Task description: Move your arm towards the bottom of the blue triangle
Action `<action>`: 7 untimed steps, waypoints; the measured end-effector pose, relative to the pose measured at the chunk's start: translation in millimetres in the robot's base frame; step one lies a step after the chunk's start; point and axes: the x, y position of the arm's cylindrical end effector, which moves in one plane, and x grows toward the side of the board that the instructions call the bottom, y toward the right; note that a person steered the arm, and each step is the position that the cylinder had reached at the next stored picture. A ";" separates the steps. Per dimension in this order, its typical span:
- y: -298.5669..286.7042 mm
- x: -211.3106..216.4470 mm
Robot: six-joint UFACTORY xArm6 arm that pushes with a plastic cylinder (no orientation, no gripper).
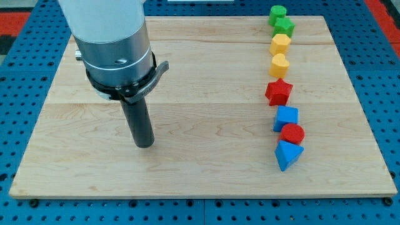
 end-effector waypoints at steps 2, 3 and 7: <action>21.2 59.3; 42.6 87.7; 249.0 88.5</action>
